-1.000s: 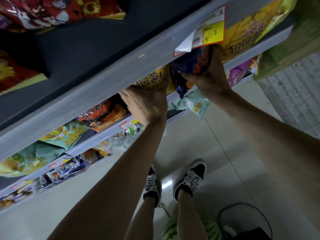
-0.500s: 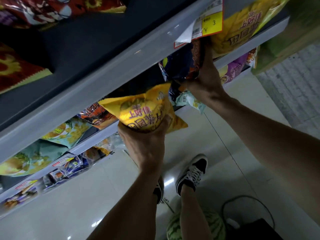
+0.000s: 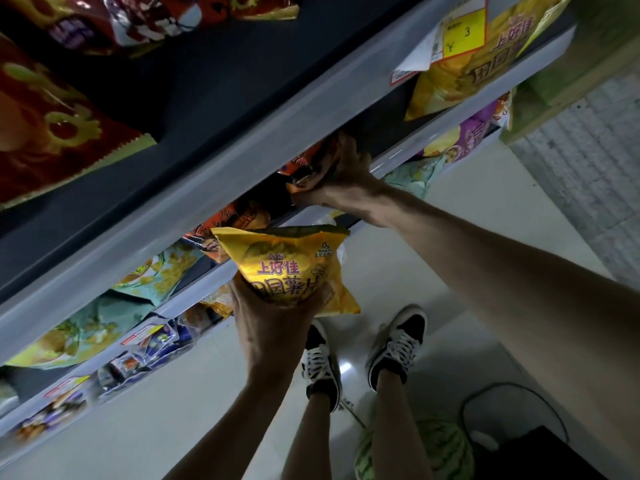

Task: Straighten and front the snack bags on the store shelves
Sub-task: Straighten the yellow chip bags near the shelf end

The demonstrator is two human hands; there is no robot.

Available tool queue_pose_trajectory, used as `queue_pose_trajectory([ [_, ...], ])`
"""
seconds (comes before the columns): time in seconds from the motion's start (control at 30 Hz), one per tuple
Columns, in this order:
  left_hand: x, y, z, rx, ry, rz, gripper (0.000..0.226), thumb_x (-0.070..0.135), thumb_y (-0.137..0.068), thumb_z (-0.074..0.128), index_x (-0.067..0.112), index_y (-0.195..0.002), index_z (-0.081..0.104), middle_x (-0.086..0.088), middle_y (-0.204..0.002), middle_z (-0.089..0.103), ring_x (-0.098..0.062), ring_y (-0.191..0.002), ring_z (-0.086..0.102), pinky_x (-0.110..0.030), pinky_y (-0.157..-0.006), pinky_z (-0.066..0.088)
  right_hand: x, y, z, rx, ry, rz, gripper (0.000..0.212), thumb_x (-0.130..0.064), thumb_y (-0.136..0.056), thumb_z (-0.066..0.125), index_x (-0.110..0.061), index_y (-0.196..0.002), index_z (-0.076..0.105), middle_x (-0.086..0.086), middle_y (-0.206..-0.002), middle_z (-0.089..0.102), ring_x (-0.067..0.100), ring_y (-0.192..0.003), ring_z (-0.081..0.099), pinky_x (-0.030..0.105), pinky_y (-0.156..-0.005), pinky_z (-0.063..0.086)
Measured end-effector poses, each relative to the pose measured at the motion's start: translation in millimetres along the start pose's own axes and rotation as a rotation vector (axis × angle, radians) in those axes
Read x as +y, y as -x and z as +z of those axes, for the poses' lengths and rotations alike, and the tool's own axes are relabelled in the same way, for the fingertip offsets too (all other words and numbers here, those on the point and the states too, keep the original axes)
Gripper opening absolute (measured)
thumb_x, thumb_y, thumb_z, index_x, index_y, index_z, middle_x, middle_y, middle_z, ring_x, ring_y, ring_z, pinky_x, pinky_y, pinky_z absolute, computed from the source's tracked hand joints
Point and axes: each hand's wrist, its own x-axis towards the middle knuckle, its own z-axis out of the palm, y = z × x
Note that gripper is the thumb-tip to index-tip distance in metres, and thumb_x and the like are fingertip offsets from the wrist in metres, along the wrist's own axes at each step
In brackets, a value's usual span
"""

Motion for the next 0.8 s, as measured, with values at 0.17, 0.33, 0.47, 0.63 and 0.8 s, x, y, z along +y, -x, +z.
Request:
queue_pose_trajectory([
  [0.17,-4,-2,1,-0.049,0.0,-0.006,0.102,0.039,-0.049,0.106,0.021,-0.134,0.051,0.005,-0.118,0.059,-0.016,-0.105,0.056,-0.017,-0.072,0.04,7,-11,13,0.116,-0.044,-0.028,0.116,-0.034,-0.066,0.098,-0.017,-0.153,0.023,0.011,-0.146,0.031,0.029,-0.141,0.03,0.032,-0.105,0.038],
  [0.33,5,-1,9,-0.075,0.012,0.013,0.102,0.042,-0.049,0.105,0.023,-0.133,0.05,0.008,-0.116,0.057,-0.014,-0.104,0.056,-0.019,-0.071,0.042,11,-6,10,0.126,0.008,-0.057,0.102,-0.044,-0.068,0.095,-0.014,-0.144,0.034,0.008,-0.144,0.035,0.021,-0.134,0.032,0.027,-0.098,0.039],
  [0.47,25,-3,25,-0.122,0.0,0.071,0.11,0.056,-0.044,0.1,0.029,-0.137,0.046,0.01,-0.122,0.058,-0.017,-0.111,0.058,-0.037,-0.083,0.052,33,13,-18,0.161,-0.138,-0.036,0.063,-0.037,-0.082,0.087,-0.01,-0.132,0.059,0.012,-0.135,0.058,0.021,-0.121,0.058,0.031,-0.089,0.054],
  [0.63,64,-16,61,-0.164,-0.008,0.12,0.104,0.065,-0.043,0.092,0.038,-0.131,0.044,0.011,-0.124,0.058,-0.017,-0.114,0.058,-0.042,-0.088,0.053,62,43,-79,0.223,-0.419,0.066,0.007,-0.023,-0.102,0.063,-0.023,-0.101,0.07,0.005,-0.105,0.071,0.022,-0.098,0.068,0.037,-0.082,0.055],
  [0.8,115,-18,105,-0.212,0.059,0.135,0.103,0.052,-0.053,0.101,0.031,-0.137,0.046,0.013,-0.125,0.058,-0.013,-0.11,0.057,-0.027,-0.072,0.042,72,66,-105,0.296,-0.467,0.067,0.023,-0.04,-0.101,0.051,-0.028,-0.096,0.07,0.0,-0.097,0.075,0.023,-0.096,0.072,0.046,-0.087,0.057],
])
